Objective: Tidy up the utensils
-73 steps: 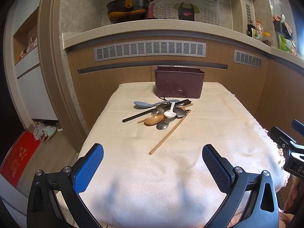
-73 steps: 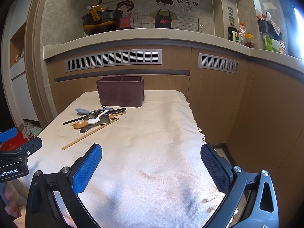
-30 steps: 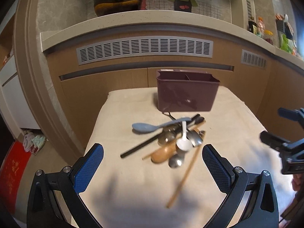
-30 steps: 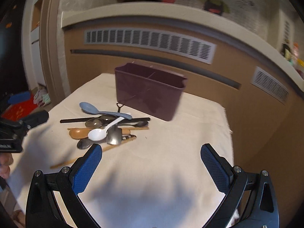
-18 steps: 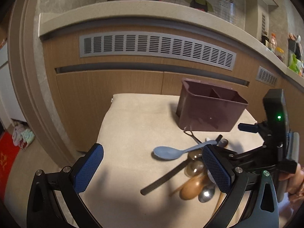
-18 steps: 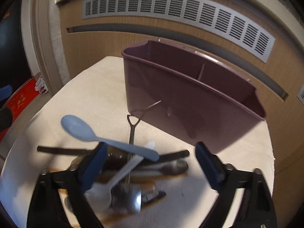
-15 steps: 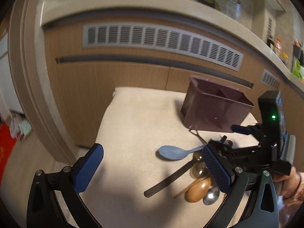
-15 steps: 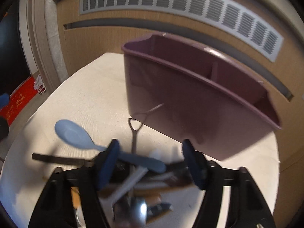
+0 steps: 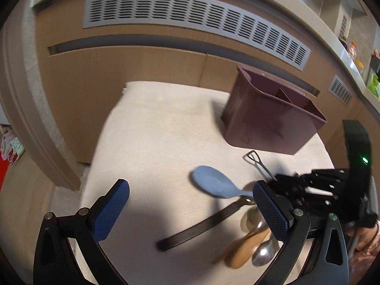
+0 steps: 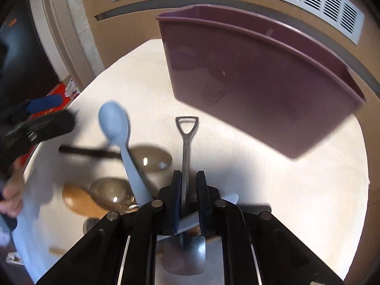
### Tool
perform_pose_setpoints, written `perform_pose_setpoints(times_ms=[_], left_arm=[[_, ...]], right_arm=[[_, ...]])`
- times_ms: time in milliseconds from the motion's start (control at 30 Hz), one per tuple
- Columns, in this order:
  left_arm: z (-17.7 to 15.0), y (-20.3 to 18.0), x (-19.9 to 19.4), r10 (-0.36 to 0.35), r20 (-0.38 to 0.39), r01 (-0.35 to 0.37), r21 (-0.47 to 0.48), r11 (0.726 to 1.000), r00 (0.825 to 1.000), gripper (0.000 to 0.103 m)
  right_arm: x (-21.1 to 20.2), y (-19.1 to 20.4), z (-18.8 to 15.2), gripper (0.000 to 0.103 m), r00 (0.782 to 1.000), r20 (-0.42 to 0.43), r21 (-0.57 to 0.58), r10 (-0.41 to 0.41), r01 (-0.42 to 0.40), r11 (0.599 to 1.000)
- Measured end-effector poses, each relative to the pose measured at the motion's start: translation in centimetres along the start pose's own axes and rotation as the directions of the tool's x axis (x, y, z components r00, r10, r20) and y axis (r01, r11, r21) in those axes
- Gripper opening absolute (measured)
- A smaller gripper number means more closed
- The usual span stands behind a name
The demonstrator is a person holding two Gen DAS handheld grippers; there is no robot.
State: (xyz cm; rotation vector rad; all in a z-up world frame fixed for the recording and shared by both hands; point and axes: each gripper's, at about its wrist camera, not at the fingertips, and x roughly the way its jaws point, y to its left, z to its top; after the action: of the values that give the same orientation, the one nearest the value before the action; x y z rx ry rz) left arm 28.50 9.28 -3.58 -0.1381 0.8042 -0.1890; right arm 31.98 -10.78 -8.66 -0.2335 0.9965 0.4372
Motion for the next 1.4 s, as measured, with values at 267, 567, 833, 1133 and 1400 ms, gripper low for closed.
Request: perform_pose_setpoints(times_ms=[267, 567, 833, 1133, 1400], left_arm=[[-0.3, -4.0, 2.3, -0.083, -0.098, 0.091, 0.078, 0.993, 0.992, 0.097], [0.7, -5.5, 5.5, -0.056, -0.264, 0.050, -0.027, 0.998, 0.963, 0.079], [2.1, -7.6, 8.8, 0.112, -0.228, -0.094, 0.086, 0.992, 0.967, 0.054], [0.1, -7.3, 6.9, 0.083, -0.199, -0.043, 0.197, 0.979, 0.977, 0.025], [-3.0, -6.4, 3.8, -0.025, -0.235, 0.071, 0.188, 0.980, 0.972, 0.024]], right_arm=[[-3.3, -1.8, -2.9, 0.020, 0.996, 0.041, -0.003, -0.081, 0.081, 0.997], [-6.7, -4.5, -6.2, 0.069, 0.956, 0.145, 0.036, -0.254, 0.251, 0.967], [-7.4, -6.4, -8.9, 0.088, 0.935, 0.135, 0.100, -0.328, 0.316, 0.943], [-7.6, -7.2, -7.1, 0.102, 0.965, 0.140, 0.188, -0.221, 0.194, 0.963], [-5.4, -3.4, -3.1, 0.066, 0.974, 0.096, 0.103, -0.207, 0.197, 0.975]])
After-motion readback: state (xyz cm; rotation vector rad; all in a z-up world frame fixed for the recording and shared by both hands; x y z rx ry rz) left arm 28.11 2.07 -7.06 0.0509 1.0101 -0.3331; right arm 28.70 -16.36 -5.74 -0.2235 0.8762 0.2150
